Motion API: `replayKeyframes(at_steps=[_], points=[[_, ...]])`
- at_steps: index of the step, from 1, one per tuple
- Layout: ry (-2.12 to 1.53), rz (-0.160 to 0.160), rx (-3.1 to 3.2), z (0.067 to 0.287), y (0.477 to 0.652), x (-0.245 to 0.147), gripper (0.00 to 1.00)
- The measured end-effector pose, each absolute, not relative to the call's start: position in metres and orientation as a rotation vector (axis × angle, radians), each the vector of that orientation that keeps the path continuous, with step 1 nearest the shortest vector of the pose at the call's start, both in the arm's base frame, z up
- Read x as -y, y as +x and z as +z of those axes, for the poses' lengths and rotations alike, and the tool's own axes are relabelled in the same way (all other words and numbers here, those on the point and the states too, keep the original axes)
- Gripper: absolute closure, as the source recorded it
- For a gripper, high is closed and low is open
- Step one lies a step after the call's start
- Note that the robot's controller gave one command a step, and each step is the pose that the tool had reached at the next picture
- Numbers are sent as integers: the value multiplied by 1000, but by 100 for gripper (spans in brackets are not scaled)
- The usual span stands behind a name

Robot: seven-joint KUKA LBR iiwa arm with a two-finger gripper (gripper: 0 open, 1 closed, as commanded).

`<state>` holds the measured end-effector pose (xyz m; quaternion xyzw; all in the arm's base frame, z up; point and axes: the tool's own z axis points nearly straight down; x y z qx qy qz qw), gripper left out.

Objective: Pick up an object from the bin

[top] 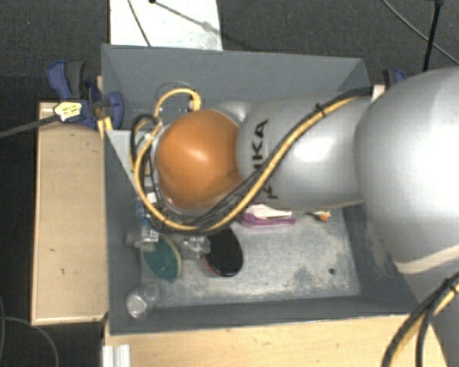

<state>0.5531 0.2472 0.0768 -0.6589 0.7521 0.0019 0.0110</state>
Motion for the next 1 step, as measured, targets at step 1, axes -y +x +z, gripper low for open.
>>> replayKeyframes(at_steps=[1], points=[[-2404,2,-2016,72,541,-239,0]])
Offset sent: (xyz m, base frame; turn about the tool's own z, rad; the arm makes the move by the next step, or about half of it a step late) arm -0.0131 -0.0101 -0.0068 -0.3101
